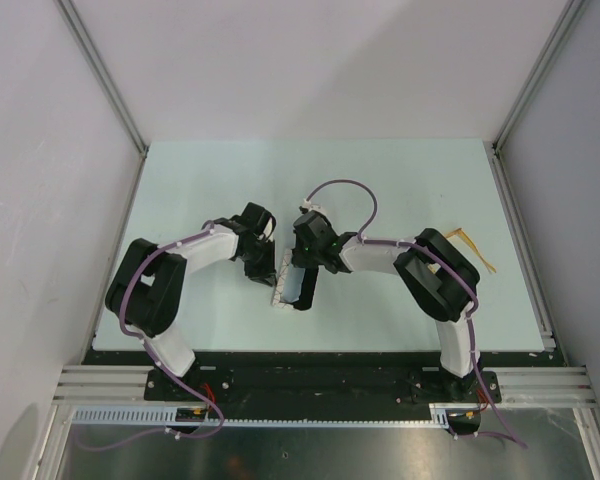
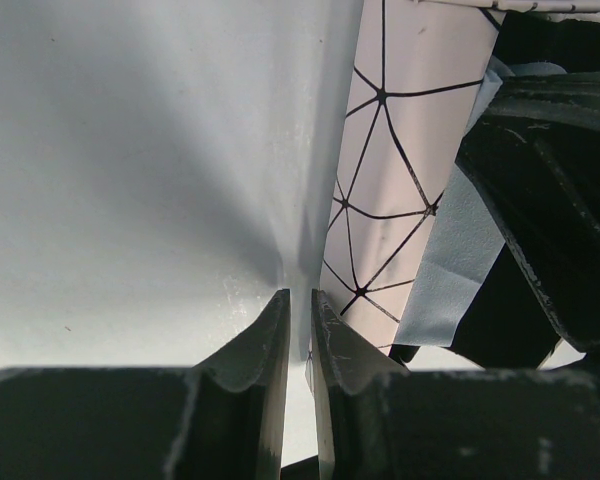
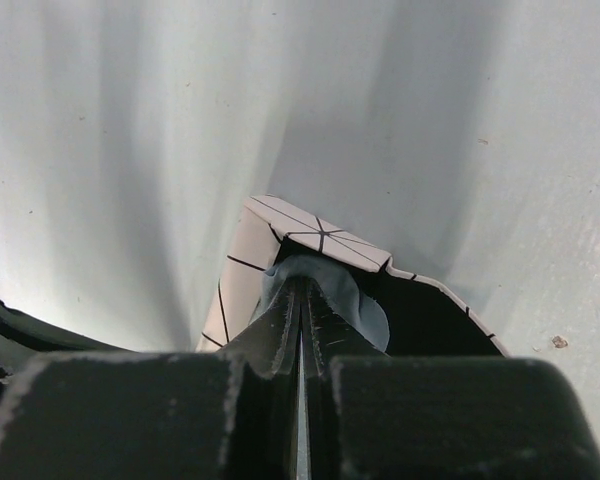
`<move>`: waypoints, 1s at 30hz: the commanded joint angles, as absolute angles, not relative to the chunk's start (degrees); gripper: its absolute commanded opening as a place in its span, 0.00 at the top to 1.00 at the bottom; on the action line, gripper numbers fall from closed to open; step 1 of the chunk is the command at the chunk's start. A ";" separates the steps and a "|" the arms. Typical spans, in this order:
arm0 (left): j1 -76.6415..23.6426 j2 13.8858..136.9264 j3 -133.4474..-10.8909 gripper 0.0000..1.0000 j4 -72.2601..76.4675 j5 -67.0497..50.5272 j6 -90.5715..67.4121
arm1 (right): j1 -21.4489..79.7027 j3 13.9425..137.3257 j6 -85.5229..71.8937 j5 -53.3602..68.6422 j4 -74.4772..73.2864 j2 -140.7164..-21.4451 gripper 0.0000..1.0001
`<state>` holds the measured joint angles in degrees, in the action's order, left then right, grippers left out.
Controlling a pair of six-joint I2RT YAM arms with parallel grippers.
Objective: Organize the sunglasses
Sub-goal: Smooth out the folded cleaning cloth from the sunglasses case.
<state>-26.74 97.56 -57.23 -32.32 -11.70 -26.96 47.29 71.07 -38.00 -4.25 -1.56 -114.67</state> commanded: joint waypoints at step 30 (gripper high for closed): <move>-27.33 96.24 -58.89 0.82 -31.99 -12.30 -27.51 | 45.88 72.77 -40.69 -1.58 2.90 -116.45 1.00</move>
<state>-26.87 97.56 -57.23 -32.36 -11.73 -26.96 46.11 71.07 -40.14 -1.45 1.58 -115.28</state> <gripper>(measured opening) 0.186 0.009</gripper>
